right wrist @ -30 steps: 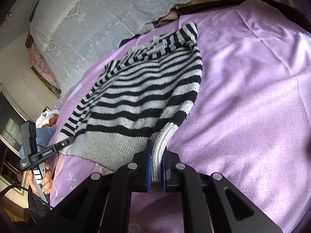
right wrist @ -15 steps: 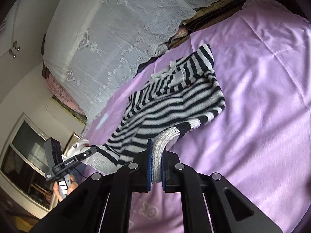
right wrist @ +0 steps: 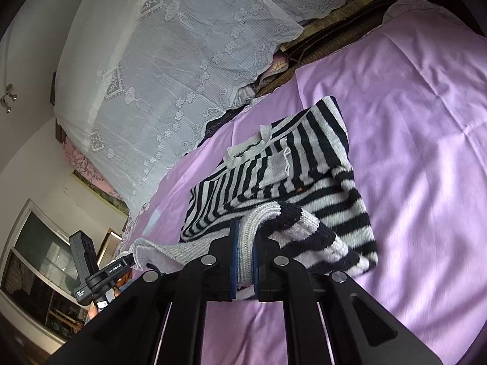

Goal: Fold small clothes

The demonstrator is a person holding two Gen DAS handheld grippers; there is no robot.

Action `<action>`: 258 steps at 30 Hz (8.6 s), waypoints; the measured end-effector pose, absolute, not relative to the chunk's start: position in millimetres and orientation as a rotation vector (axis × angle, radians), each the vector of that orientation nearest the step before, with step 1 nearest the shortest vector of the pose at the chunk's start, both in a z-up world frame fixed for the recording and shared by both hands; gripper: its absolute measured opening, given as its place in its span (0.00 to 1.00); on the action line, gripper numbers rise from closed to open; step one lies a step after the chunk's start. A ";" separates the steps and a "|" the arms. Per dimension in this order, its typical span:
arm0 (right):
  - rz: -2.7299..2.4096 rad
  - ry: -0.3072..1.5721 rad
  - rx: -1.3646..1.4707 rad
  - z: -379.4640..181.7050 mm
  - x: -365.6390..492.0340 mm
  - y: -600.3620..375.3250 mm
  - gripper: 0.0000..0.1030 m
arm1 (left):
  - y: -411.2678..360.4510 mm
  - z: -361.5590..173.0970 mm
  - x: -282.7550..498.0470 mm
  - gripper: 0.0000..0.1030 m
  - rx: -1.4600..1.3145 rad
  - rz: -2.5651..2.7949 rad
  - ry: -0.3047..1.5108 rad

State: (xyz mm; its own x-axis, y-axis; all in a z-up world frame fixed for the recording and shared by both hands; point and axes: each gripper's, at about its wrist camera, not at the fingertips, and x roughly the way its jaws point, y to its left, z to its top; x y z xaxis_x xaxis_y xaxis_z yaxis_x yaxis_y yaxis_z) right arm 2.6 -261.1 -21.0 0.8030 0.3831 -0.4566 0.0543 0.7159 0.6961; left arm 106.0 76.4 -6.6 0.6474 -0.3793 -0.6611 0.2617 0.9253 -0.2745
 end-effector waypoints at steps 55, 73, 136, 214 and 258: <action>-0.034 0.478 0.746 -43.4 207.5 -313.2 0.67 | 68.1 -19.4 290.0 0.49 -0.394 -0.235 0.728; -0.051 0.760 0.722 -72.5 256.3 -305.3 0.00 | -30.8 -60.1 332.9 0.65 0.004 -0.093 0.897; 0.035 0.830 0.143 -54.0 119.2 -151.7 0.11 | -40.4 -57.0 148.7 0.84 0.251 -0.136 0.780; -0.296 0.730 0.577 -67.3 90.0 -303.5 0.80 | 69.5 -68.4 196.7 0.96 -0.142 0.004 0.887; -0.127 0.670 0.863 -73.5 62.7 -307.7 0.62 | -72.1 -65.7 228.1 0.96 0.063 -0.064 0.845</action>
State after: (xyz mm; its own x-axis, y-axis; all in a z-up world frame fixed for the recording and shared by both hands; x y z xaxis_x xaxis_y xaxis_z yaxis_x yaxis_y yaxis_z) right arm 62.7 -307.7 -73.5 0.7898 0.1585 -0.5926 0.3638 0.6567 0.6606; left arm 228.1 -72.1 -65.7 0.6623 -0.0315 -0.7486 0.0815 0.9962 0.0301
